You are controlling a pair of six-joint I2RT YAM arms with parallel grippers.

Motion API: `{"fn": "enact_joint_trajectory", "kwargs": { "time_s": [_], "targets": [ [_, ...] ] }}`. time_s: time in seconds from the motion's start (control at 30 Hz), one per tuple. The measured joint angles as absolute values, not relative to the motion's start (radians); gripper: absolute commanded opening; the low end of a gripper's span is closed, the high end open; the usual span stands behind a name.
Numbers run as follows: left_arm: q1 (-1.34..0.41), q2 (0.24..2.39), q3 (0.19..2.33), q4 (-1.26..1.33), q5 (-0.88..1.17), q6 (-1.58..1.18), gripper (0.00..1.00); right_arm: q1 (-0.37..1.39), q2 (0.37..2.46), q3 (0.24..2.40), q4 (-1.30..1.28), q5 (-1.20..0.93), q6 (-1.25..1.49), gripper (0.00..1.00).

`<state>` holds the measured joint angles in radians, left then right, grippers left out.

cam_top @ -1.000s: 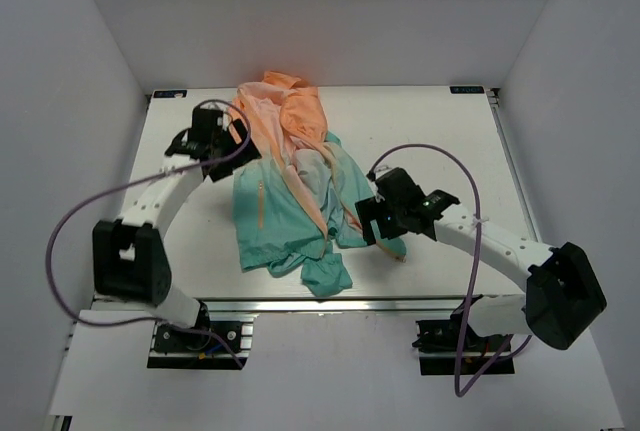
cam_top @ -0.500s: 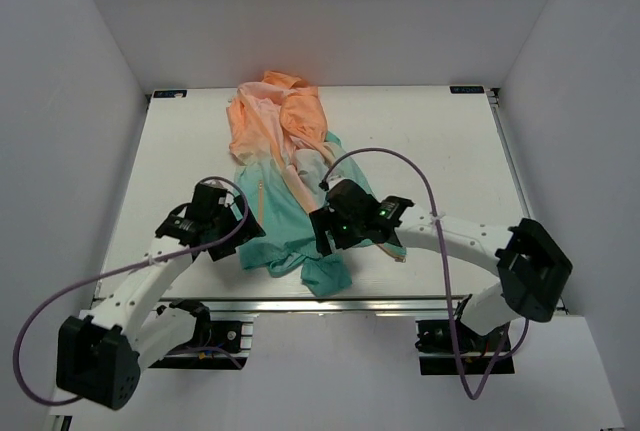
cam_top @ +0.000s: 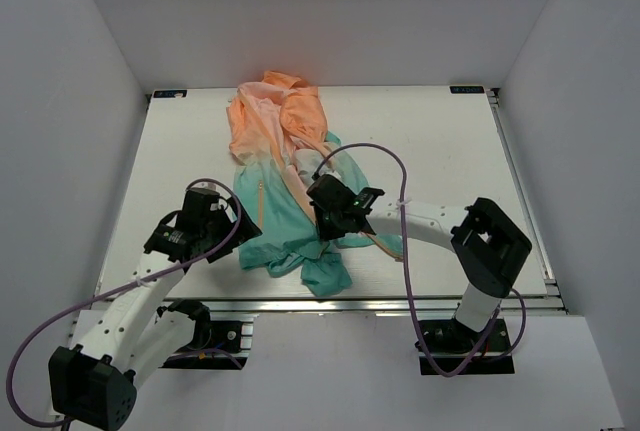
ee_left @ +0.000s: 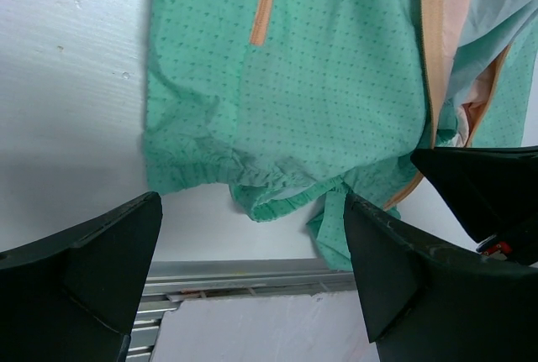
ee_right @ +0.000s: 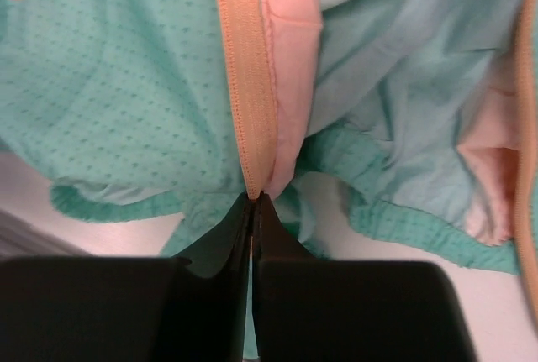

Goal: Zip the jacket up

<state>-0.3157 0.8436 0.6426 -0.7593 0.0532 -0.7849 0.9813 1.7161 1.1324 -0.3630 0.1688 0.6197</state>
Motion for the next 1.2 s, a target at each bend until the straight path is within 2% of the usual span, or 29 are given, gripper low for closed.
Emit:
{"fn": "enact_joint_trajectory", "kwargs": {
  "time_s": [0.17,0.3,0.5,0.73,0.87,1.0,1.2],
  "targets": [
    [-0.316,0.837,0.661,-0.760,0.067,-0.767,0.98,0.981,1.692,1.154,-0.340,0.024,0.609,0.00],
    [-0.316,0.815,0.671,-0.753,0.093,-0.751,0.98,0.977,1.550,1.091,-0.219,-0.170,0.627,0.00],
    [-0.316,0.796,0.668,-0.701,0.230,-0.710,0.98,0.895,1.268,0.729,0.118,-0.449,0.788,0.00],
    [-0.345,0.830,0.644,-0.635,0.362,-0.670,0.98,0.756,1.335,0.385,0.279,-0.536,0.932,0.00],
    [-0.455,0.877,0.622,-0.607,0.376,-0.677,0.98,0.727,1.398,0.364,0.327,-0.550,0.943,0.00],
    [-0.635,0.920,0.616,-0.543,0.365,-0.714,0.98,0.727,1.427,0.367,0.408,-0.586,0.945,0.00],
    [-0.886,1.137,0.672,-0.493,0.265,-0.761,0.98,0.727,1.423,0.370,0.445,-0.588,0.950,0.00]
  ]
}}
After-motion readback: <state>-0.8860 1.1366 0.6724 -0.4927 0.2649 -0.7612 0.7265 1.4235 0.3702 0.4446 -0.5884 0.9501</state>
